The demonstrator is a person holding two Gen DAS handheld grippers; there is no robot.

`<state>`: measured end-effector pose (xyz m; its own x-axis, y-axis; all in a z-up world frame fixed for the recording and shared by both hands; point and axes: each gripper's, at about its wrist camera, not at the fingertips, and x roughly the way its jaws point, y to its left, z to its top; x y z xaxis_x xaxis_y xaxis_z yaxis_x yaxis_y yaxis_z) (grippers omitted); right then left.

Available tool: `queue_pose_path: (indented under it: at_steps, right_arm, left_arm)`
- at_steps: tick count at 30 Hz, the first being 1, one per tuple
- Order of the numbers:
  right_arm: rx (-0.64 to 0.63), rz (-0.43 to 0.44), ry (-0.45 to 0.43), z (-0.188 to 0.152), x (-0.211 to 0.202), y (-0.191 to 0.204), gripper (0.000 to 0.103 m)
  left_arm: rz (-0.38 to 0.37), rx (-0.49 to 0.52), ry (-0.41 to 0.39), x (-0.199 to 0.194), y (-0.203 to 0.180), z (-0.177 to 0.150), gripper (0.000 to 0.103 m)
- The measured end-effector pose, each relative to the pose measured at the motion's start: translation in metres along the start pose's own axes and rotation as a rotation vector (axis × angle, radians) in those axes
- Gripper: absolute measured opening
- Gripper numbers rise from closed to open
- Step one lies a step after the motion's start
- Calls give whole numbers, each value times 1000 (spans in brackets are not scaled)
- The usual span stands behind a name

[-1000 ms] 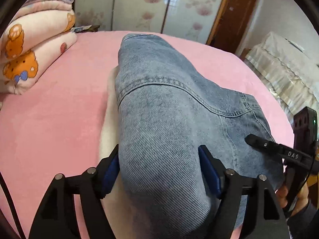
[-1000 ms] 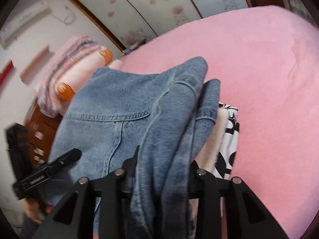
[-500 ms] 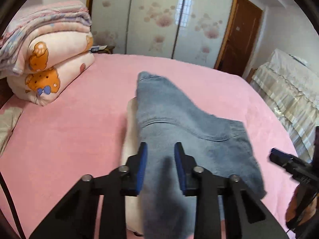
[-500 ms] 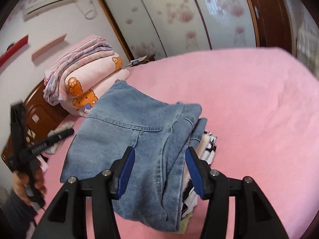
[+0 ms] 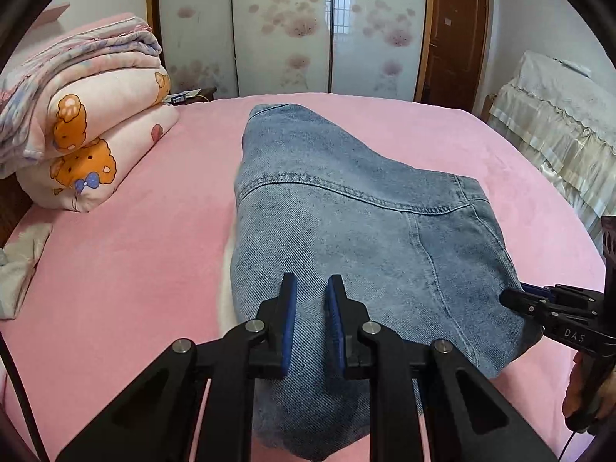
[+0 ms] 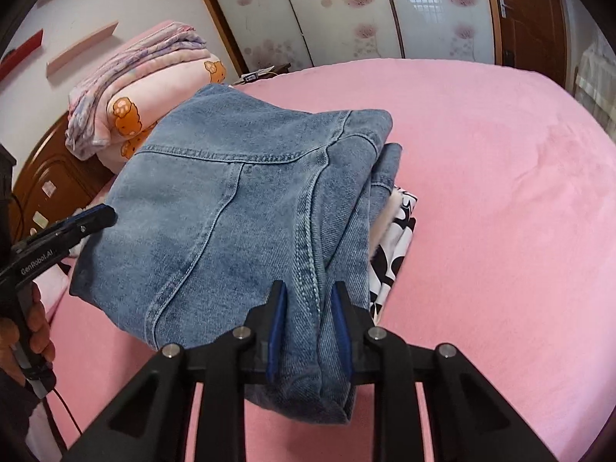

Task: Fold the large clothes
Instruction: 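Carry the held jacket onto the clothes stack with the right tool, then open the right tool and withdraw it from the stacked jacket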

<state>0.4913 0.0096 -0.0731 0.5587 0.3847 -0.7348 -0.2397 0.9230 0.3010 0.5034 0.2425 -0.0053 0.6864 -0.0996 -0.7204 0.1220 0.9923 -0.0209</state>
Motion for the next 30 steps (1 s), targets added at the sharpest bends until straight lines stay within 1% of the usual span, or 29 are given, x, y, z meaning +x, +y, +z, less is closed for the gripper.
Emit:
queue_pose_path:
  at_steps: [5, 7, 9, 11, 15, 16, 17, 18, 20, 22, 24, 25, 26, 27, 28, 29, 30]
  right_arm:
    - [44, 22, 13, -2, -1, -6, 23]
    - [52, 25, 16, -3, -7, -2, 26]
    - [64, 33, 26, -4, -16, 0, 26]
    - [71, 43, 33, -7, -28, 2, 26]
    - [38, 30, 34, -11, -58, 9, 26]
    - [28, 22, 35, -13, -69, 12, 26]
    - [25, 20, 33, -14, -80, 13, 26]
    - [22, 20, 31, -15, -88, 15, 27]
    - [16, 11, 29, -20, -111, 18, 33]
    - [11, 3, 26, -27, -138, 21, 37]
    - [7, 3, 21, -35, -159, 21, 38]
    - [3, 1, 16, -42, -177, 21, 39]
    - [1, -3, 15, -46, -186, 21, 39]
    - [-2, -11, 14, -51, -198, 20, 40]
    - [-4, -18, 14, -58, -212, 19, 43]
    - [-6, -26, 13, -64, -226, 18, 46]
    - [-8, -38, 10, -71, -239, 17, 49]
  left_arm:
    - [9, -37, 12, -1, 1, 2, 16]
    - [11, -62, 20, -4, 2, 3, 16]
    - [8, -89, 28, -10, 1, 3, 16]
    - [10, -111, 35, -20, -1, 3, 19]
    - [3, -120, 63, -44, -12, -2, 21]
    - [4, -114, 63, -53, -17, -4, 24]
    - [0, -111, 62, -63, -22, -7, 30]
    - [-4, -108, 61, -72, -26, -10, 33]
    - [-3, -100, 56, -93, -37, -17, 48]
    - [-9, -96, 48, -118, -50, -27, 55]
    - [-29, -94, 51, -139, -63, -36, 59]
    - [-37, -91, 55, -151, -70, -43, 63]
    - [-41, -86, 56, -163, -78, -50, 69]
    - [-43, -79, 55, -173, -84, -54, 73]
    - [-42, -70, 49, -187, -92, -61, 80]
    - [-40, -65, 40, -200, -99, -67, 85]
    - [-40, -60, 36, -210, -105, -72, 87]
